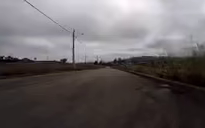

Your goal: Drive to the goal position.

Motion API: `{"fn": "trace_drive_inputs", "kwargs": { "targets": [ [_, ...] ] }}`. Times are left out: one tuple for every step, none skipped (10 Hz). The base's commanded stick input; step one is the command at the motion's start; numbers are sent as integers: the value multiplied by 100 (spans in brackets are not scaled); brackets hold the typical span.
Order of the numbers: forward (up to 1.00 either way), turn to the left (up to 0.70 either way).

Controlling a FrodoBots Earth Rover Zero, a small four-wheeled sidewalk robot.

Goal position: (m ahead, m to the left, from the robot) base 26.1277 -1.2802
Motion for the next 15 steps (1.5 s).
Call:
{"fn": "trace_drive_inputs", "kwargs": {
  "targets": [
    [70, 0],
    [70, 0],
    [70, 0],
    [70, 0],
    [70, 0],
    [70, 0],
    [70, 0],
    [70, 0],
    [70, 0],
    [70, 0],
    [70, 0],
    [70, 0],
    [70, 0],
    [70, 0],
    [70, 0]
  ]
}}
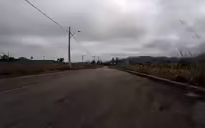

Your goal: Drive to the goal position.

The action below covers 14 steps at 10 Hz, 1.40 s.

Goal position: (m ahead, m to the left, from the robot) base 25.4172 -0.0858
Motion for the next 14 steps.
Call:
{"fn": "trace_drive_inputs", "kwargs": {
  "targets": [
    [70, 0],
    [70, 0],
    [70, 0],
    [70, 0],
    [70, 0],
    [70, 0],
    [70, 0],
    [70, 0],
    [70, 0],
    [70, 0],
    [70, 0],
    [70, 0],
    [70, 0],
    [70, 0]
  ]
}}
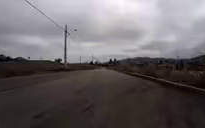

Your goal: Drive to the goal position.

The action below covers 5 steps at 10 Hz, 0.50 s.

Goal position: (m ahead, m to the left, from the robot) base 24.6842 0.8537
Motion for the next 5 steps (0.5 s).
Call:
{"fn": "trace_drive_inputs", "kwargs": {
  "targets": [
    [70, 0],
    [70, 0],
    [70, 0],
    [70, 0],
    [70, 0]
  ]
}}
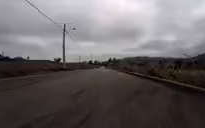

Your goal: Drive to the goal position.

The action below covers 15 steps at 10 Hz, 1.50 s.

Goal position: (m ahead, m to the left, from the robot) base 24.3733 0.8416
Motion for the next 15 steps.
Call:
{"fn": "trace_drive_inputs", "kwargs": {
  "targets": [
    [70, 0],
    [70, 0],
    [70, 0],
    [70, 0],
    [70, 0],
    [70, 0],
    [70, 0],
    [70, 0],
    [70, 0],
    [70, 0],
    [70, 0],
    [70, 0],
    [70, 0],
    [70, 0],
    [70, 0]
  ]
}}
